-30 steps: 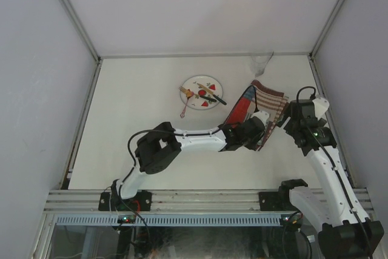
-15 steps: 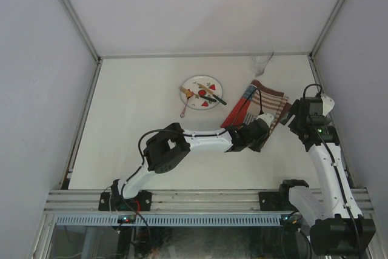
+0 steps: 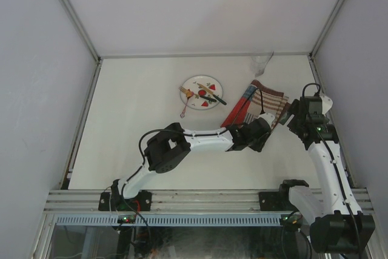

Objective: Set the dinner table for one person

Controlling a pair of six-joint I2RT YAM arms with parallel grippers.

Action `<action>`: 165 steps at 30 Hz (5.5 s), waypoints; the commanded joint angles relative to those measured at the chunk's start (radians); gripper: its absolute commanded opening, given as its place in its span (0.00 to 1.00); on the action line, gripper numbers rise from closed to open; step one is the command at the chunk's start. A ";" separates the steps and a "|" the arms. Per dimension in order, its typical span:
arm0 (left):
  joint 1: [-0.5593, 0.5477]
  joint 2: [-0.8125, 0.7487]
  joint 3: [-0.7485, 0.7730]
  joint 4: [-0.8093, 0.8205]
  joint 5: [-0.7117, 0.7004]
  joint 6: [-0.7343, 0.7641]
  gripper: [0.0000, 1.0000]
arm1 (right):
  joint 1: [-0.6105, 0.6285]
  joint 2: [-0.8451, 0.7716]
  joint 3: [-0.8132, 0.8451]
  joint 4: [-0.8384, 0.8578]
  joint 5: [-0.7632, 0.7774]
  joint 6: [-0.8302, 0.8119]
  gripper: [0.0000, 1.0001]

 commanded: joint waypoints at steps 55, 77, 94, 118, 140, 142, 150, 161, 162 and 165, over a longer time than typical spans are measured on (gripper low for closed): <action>0.016 -0.095 0.109 -0.179 -0.077 0.093 0.49 | -0.048 -0.005 0.100 0.027 -0.135 -0.066 0.90; -0.029 0.082 0.184 -0.236 -0.121 0.066 0.68 | -0.070 -0.022 0.088 0.044 -0.131 -0.066 0.98; -0.009 -0.003 0.139 -0.214 -0.157 0.043 0.00 | -0.074 -0.021 0.074 0.054 -0.145 -0.067 0.95; 0.050 -0.373 0.023 -0.327 -0.484 0.058 0.00 | -0.049 -0.100 -0.045 0.094 -0.310 -0.032 0.93; 0.128 -0.589 -0.106 -0.342 -0.641 0.094 0.00 | 0.708 0.265 -0.205 0.473 -0.007 0.254 0.81; 0.129 -0.605 -0.120 -0.344 -0.655 0.094 0.00 | 0.743 0.357 -0.184 0.523 0.001 0.259 0.79; 0.128 -0.724 -0.241 -0.397 -0.720 0.037 0.00 | 0.837 0.696 0.006 0.485 0.000 0.252 0.00; 0.121 -0.963 -0.387 -0.538 -0.805 -0.098 0.00 | 0.981 0.567 0.009 0.300 0.048 0.313 0.00; 0.119 -0.979 -0.393 -0.551 -0.809 -0.110 0.00 | 0.988 0.544 0.009 0.278 0.048 0.322 0.00; 0.112 -1.021 -0.410 -0.595 -0.829 -0.145 0.00 | 1.012 0.490 0.009 0.211 0.070 0.340 0.00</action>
